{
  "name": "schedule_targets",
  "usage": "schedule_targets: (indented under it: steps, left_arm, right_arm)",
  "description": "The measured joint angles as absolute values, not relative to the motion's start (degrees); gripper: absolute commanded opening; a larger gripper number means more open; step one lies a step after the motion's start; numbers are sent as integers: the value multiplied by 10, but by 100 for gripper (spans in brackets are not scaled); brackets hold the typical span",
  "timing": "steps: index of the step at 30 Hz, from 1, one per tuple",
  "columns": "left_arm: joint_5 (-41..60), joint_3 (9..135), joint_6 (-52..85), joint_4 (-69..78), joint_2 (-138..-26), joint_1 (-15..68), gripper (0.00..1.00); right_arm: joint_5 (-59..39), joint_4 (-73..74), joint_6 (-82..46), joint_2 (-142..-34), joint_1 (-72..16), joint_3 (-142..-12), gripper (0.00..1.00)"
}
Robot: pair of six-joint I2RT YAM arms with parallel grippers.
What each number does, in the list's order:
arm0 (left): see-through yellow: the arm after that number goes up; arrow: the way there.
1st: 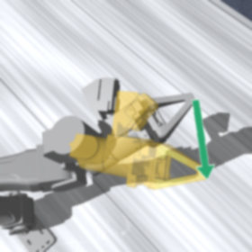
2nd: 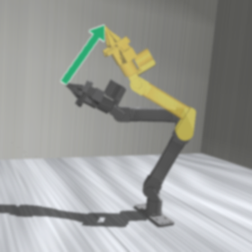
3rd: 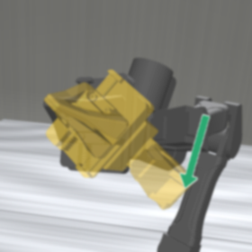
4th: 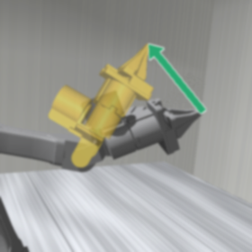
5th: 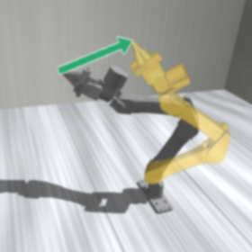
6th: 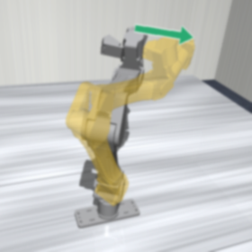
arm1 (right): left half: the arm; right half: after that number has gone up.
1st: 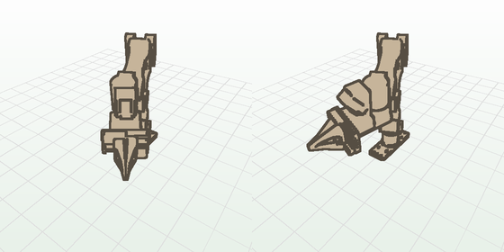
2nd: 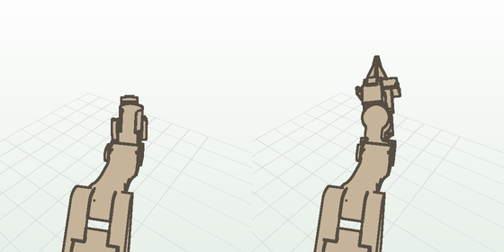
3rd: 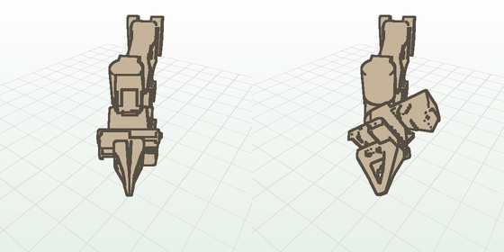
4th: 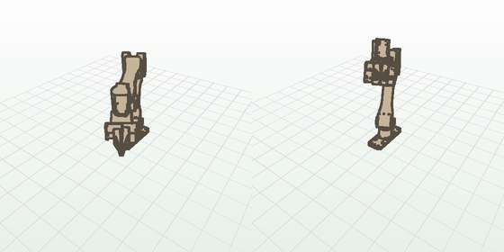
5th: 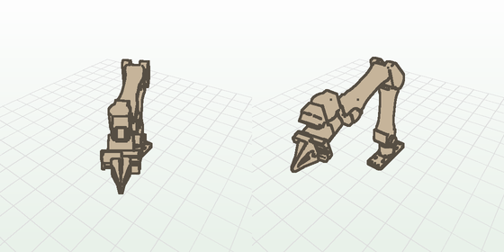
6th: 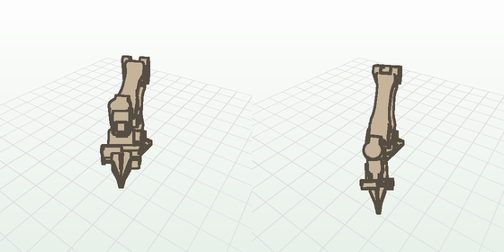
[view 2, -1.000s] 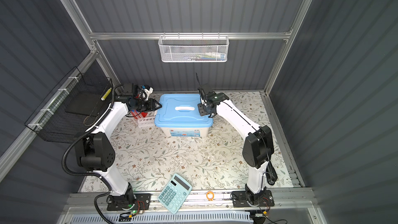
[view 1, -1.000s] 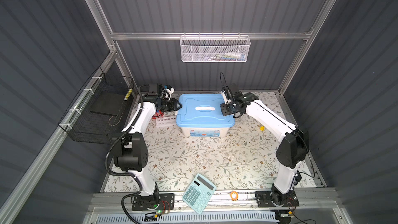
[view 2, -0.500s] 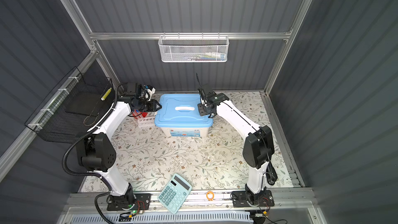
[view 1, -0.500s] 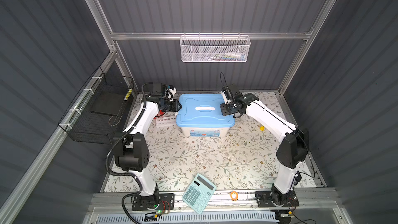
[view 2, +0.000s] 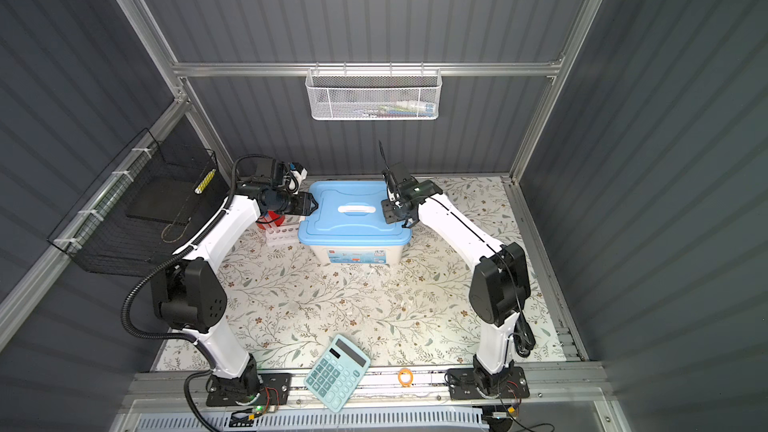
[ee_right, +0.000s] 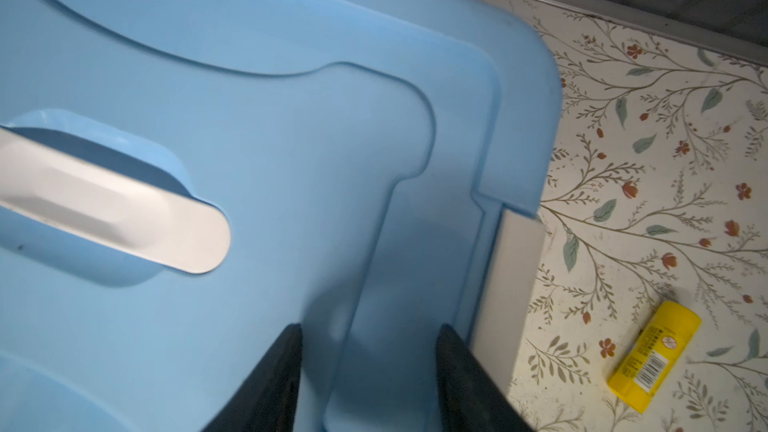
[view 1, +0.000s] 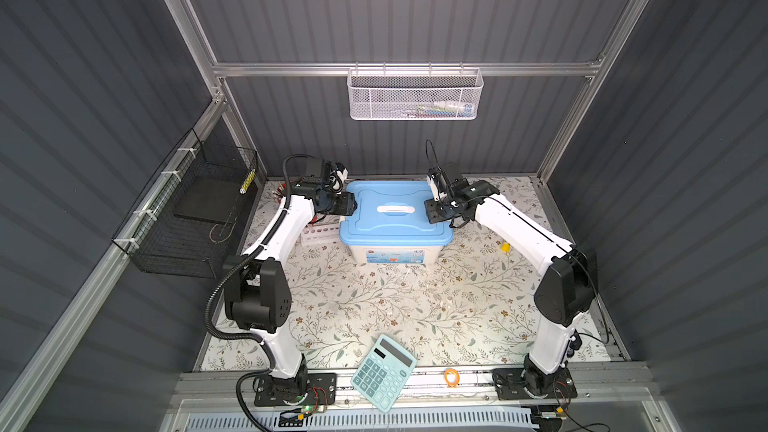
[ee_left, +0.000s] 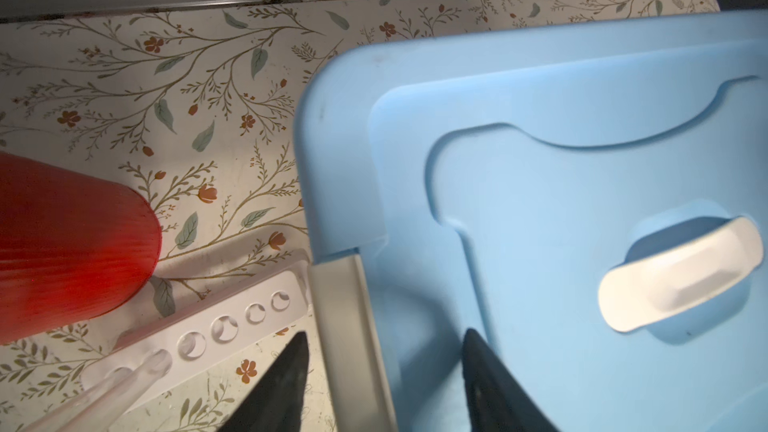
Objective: Organize the chemistry lab equipment
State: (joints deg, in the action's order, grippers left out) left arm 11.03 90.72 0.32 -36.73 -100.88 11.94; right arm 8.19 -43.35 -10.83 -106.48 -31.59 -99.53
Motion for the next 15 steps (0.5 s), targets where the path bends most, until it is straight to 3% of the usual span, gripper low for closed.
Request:
schedule_targets:
  steps: [2, 3, 4, 5, 11, 15]
  left_arm:
    - [102, 874, 0, -346, -980, 122, 89]
    - [91, 849, -2, -327, -953, 123, 98]
    - [81, 824, -3, -305, -922, 123, 100]
    - [70, 802, -3, -285, -894, 123, 100]
    - [-33, 631, -3, -92, -683, 123, 100]
    - [-119, 515, -3, 23, -593, 123, 100]
  right_arm:
    - [79, -434, -107, -1061, -317, -995, 71]
    - [79, -437, -103, -1059, -318, -995, 77]
    - [79, -441, -102, -1056, -318, -995, 93]
    - [81, -443, -104, -1052, -318, -994, 99]
    - [109, -413, -93, -963, -306, -939, 99]
    - [138, -321, -80, -854, -296, -836, 99]
